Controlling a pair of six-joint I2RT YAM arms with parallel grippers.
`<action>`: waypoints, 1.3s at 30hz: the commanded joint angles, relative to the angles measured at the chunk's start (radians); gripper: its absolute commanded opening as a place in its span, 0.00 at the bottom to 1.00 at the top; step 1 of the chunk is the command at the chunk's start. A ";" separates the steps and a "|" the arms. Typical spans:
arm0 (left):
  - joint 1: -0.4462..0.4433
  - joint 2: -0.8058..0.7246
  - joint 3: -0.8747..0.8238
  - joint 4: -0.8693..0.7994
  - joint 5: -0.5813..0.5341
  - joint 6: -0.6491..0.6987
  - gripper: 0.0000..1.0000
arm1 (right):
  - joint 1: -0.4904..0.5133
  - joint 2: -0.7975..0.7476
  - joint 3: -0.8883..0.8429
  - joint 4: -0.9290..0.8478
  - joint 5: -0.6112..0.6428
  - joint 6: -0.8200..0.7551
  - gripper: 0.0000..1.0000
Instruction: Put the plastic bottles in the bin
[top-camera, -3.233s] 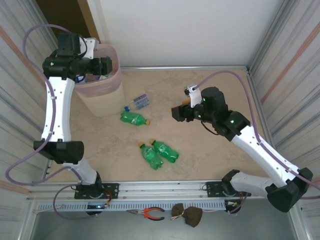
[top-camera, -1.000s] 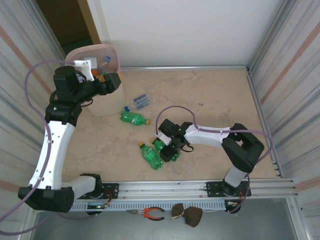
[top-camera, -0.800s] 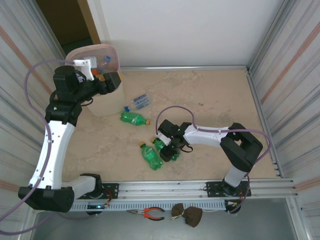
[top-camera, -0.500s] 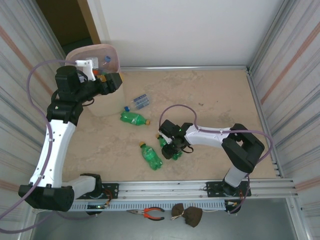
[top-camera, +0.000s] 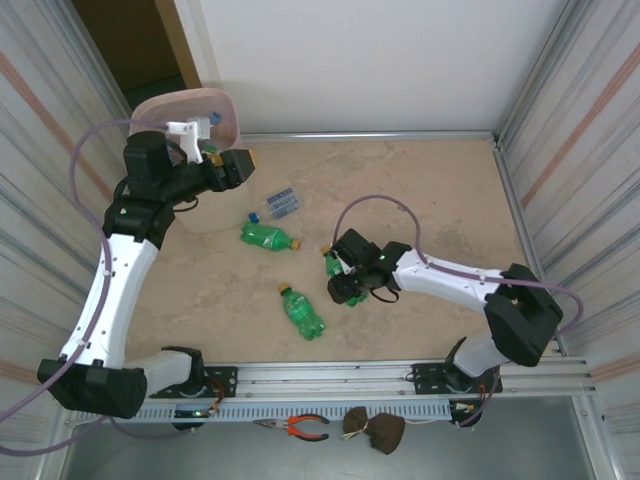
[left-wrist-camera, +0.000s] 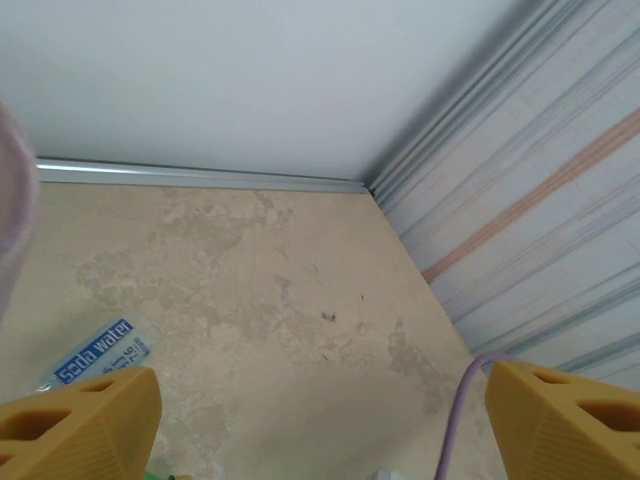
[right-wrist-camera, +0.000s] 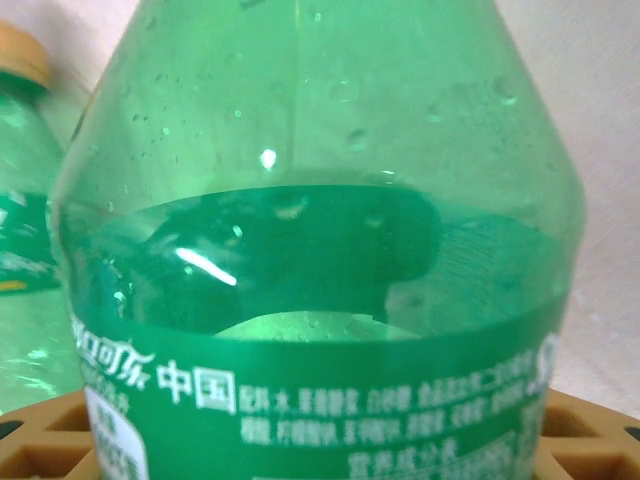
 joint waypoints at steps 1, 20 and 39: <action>-0.031 -0.002 -0.008 0.023 0.046 -0.013 0.84 | -0.029 -0.091 0.005 0.073 -0.018 0.011 0.55; -0.353 0.052 0.040 0.181 0.103 0.020 0.84 | -0.131 -0.437 -0.050 0.531 -0.118 -0.090 0.54; -0.496 0.135 0.109 0.172 0.113 0.077 0.88 | -0.130 -0.450 0.024 0.675 -0.208 -0.215 0.55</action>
